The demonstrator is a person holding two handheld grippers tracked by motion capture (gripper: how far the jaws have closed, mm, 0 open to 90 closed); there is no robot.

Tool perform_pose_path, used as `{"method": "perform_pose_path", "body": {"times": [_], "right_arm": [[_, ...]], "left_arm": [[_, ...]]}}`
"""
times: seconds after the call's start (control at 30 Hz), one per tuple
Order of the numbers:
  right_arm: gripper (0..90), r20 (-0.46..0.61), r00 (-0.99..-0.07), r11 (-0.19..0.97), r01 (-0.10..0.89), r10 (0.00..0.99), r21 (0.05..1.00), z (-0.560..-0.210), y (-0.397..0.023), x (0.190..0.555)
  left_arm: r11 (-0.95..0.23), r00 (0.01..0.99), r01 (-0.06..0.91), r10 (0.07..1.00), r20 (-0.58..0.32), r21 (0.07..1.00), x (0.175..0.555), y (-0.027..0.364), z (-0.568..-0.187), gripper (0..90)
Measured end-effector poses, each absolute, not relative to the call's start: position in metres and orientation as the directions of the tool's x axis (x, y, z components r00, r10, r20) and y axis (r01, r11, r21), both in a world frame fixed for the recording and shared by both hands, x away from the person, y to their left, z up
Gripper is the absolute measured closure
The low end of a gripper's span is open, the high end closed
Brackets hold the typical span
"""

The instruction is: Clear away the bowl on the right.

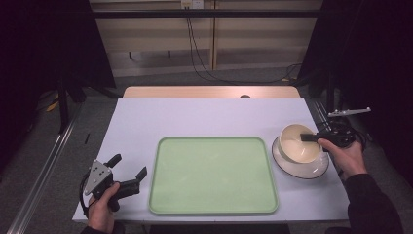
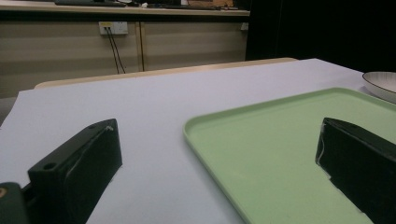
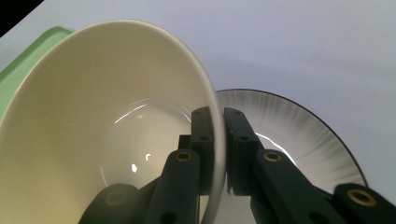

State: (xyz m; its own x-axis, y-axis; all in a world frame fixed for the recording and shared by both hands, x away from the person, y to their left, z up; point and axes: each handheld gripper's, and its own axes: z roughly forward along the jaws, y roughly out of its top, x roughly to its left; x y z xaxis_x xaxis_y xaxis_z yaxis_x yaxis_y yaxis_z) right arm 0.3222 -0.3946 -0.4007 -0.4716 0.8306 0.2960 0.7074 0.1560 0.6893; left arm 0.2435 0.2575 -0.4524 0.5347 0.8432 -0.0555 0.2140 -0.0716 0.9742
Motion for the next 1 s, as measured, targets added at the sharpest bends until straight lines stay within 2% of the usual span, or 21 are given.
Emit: {"method": "perform_pose_path", "body": {"times": [0.47,1.0], "right_arm": [[83.9,0.280,-0.514,0.209,0.700,0.811,0.683,-0.395,-0.362,0.335],[83.9,0.291,-0.542,0.217,0.688,0.789,0.692,-0.383,-0.341,0.352]], "left_arm": [[-0.075,0.535,0.213,0.843,-0.052,0.974,0.243,0.258,-0.452,0.3],[-0.078,0.534,0.212,0.844,-0.049,0.974,0.243,0.258,-0.452,0.3]]}}
